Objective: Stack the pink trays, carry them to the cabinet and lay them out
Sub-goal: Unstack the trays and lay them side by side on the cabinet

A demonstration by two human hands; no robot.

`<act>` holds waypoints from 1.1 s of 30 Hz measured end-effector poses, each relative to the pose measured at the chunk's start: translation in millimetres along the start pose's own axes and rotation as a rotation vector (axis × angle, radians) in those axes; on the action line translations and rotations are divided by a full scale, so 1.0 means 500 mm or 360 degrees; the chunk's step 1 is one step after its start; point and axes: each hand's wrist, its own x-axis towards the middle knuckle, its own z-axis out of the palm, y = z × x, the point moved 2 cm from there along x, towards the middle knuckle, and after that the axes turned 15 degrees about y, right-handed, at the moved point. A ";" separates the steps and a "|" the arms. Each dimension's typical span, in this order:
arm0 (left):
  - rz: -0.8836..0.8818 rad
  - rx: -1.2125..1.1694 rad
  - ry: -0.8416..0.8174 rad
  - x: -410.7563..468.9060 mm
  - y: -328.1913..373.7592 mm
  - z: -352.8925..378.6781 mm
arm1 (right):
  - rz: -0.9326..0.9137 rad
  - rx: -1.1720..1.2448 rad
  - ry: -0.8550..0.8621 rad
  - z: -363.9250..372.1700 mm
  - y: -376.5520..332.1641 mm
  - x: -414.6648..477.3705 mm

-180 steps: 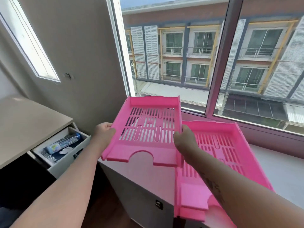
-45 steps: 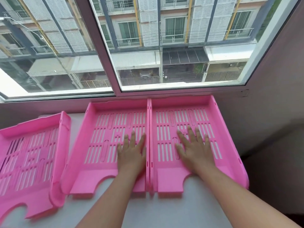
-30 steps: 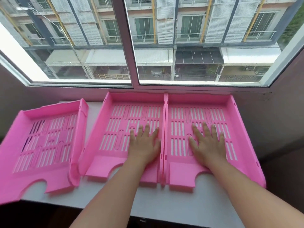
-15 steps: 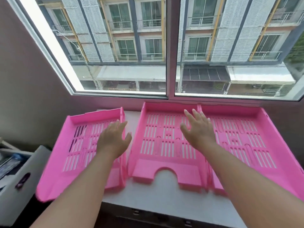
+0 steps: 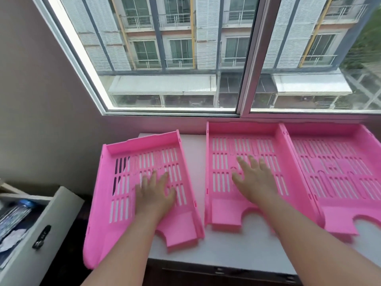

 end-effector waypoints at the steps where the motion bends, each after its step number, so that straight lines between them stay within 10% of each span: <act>1: -0.0001 0.0025 0.0009 -0.002 0.005 0.009 | 0.0026 -0.0008 -0.0032 0.008 0.006 -0.003; 33: 0.0356 0.0091 -0.0095 0.136 0.118 0.062 | 0.0059 0.0010 -0.0142 0.042 0.028 -0.005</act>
